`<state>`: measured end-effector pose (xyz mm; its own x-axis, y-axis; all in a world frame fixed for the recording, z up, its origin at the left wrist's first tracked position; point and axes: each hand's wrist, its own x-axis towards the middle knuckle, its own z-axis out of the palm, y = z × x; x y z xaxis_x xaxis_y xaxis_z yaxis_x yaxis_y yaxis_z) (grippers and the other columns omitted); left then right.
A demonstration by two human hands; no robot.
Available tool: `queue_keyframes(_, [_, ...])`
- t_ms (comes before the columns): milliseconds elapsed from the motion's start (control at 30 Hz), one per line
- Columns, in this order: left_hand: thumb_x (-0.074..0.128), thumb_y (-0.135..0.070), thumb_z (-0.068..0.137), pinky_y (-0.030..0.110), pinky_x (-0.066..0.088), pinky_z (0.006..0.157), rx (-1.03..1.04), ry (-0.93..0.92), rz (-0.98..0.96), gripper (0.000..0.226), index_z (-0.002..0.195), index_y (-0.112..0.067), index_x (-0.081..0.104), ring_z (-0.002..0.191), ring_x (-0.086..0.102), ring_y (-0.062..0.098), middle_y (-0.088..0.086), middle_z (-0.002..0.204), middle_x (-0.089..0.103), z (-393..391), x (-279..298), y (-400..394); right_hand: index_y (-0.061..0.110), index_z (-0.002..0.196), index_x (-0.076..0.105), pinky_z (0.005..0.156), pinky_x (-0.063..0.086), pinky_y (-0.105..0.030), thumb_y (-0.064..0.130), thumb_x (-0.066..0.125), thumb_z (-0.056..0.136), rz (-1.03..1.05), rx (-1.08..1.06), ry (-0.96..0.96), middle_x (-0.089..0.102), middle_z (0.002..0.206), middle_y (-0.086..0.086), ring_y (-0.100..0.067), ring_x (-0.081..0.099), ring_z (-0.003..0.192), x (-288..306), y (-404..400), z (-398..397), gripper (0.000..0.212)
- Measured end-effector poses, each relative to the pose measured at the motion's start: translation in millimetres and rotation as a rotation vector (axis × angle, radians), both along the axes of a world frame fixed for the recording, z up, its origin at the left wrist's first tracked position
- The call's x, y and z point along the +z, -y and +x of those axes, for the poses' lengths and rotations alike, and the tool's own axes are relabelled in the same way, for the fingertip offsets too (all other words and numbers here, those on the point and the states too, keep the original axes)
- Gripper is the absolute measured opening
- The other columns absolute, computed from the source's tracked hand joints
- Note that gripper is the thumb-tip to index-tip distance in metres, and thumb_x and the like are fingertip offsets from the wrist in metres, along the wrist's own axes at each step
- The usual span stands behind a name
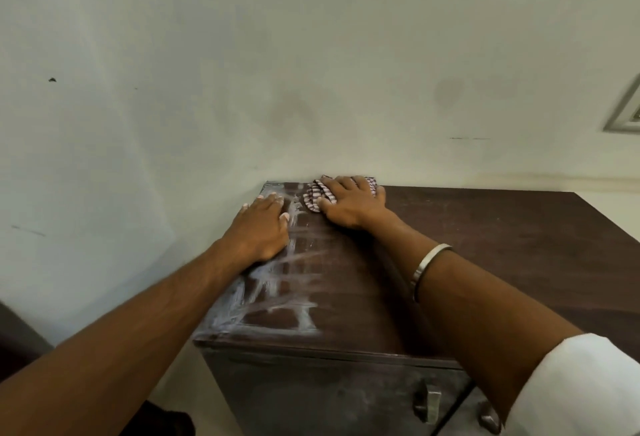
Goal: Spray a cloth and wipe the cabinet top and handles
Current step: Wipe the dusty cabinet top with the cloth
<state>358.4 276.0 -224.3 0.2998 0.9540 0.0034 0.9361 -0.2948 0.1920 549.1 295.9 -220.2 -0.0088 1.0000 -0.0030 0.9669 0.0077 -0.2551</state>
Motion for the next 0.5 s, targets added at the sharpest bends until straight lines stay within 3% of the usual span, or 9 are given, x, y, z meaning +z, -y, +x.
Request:
queue_keyframes(267, [0.022, -0.032, 0.104, 0.041, 0.007, 0.122, -0.026, 0.047, -0.015, 0.054, 0.154, -0.012, 0.015, 0.150, 0.006, 0.023, 0.005, 0.162, 0.010, 2, 5, 13, 0.045, 0.149, 0.014, 0.115, 0.000, -0.060, 0.060, 0.025, 0.094, -0.033, -0.268, 0.032, 0.011, 0.161, 0.010, -0.021, 0.000, 0.149, 2, 39, 93, 0.059])
queue_keyframes(400, [0.022, -0.032, 0.104, 0.041, 0.008, 0.122, -0.036, 0.051, -0.015, 0.055, 0.154, -0.012, 0.015, 0.150, 0.007, 0.024, 0.005, 0.162, 0.010, 5, 3, 21, 0.042, 0.151, 0.009, 0.113, -0.003, -0.063, 0.058, 0.025, 0.094, -0.065, -0.306, 0.034, 0.005, 0.162, 0.009, -0.025, -0.005, 0.149, 6, 42, 75, 0.061])
queue_keyframes(500, [0.023, -0.031, 0.103, 0.041, 0.008, 0.122, -0.035, 0.056, -0.010, 0.055, 0.154, -0.012, 0.016, 0.150, 0.008, 0.024, 0.005, 0.162, 0.010, 8, 2, 26, 0.040, 0.151, 0.008, 0.112, -0.008, -0.064, 0.057, 0.024, 0.095, -0.058, -0.183, 0.012, 0.003, 0.163, 0.008, -0.026, -0.007, 0.149, 3, 47, 27, 0.061])
